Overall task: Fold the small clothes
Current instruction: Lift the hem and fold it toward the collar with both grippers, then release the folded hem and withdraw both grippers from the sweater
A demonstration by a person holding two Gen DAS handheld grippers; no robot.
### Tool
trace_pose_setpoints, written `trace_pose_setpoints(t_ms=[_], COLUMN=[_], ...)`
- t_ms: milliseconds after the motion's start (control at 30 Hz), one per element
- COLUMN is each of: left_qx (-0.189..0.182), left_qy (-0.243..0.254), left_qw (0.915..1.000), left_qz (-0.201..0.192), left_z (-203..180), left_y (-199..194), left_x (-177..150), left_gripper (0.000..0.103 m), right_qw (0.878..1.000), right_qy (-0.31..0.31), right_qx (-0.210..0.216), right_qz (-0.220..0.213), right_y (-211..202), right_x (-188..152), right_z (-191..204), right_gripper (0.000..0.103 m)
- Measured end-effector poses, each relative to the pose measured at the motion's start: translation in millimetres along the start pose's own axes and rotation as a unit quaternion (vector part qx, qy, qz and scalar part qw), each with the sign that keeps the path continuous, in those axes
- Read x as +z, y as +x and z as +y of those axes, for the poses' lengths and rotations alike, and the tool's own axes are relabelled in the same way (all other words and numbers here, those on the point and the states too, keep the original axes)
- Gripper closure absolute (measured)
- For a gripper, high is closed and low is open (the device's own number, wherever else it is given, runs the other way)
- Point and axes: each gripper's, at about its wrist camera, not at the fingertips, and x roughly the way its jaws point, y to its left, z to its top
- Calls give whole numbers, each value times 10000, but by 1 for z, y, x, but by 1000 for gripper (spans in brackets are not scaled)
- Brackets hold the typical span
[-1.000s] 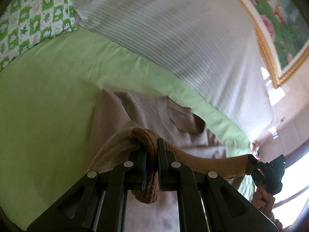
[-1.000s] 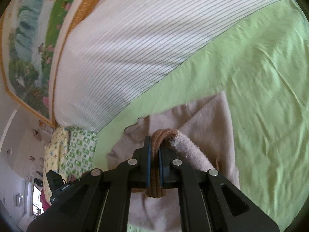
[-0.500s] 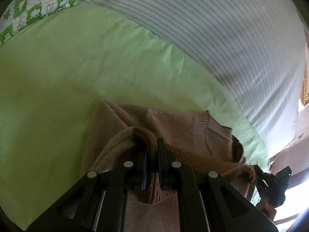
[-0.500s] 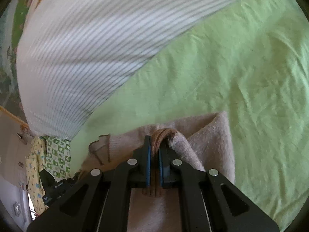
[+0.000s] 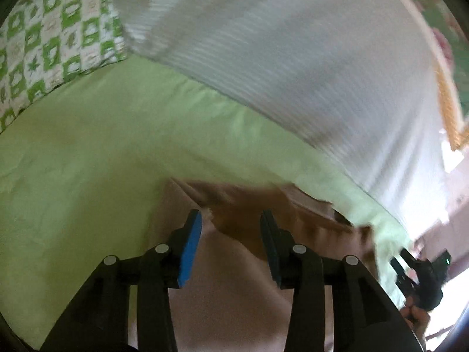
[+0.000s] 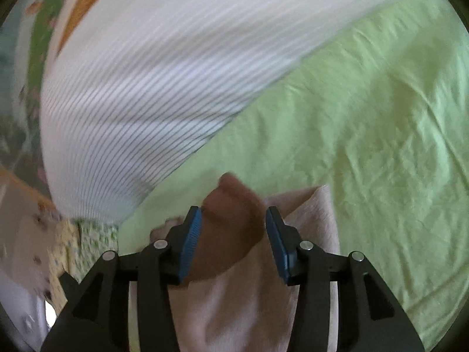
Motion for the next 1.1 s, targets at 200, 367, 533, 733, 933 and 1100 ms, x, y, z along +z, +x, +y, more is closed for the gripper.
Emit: trace_pose_setpoints(t_ms=[200,367,533,733,933,1100], left_qx=[-932,-970,-671,-651,-8,572], left_qy=[1354,2098,2346,2293,1724,1211], left_qw=[9815,9608,9531,9569,9785,9863], left_qz=[976,1532,1790,1658,1135,964], left_z=[-61,-87,-92,-89,-54,-6], left_y=[0,24,62,86,95,103], left_x=[-59,-102,-111,-83,-30,-4], left_gripper=[58,59,61,63,60,89], right_qw=[9874,9455,9106,9180,9587,9788], right_qy=[-1431,-2839,-3476,-3349,-2454,-1493], right_qx=[219,428,266,-310,-743,-1340], right_qz=[637,1538,2218,2100,1234,414], right_y=[3,34,82,133,135,115], right_x=[-44,-103,-130,-108,-49,-12], right_z=[56,97,107,95,63,9], right_gripper=[56,64,72,77,80,95])
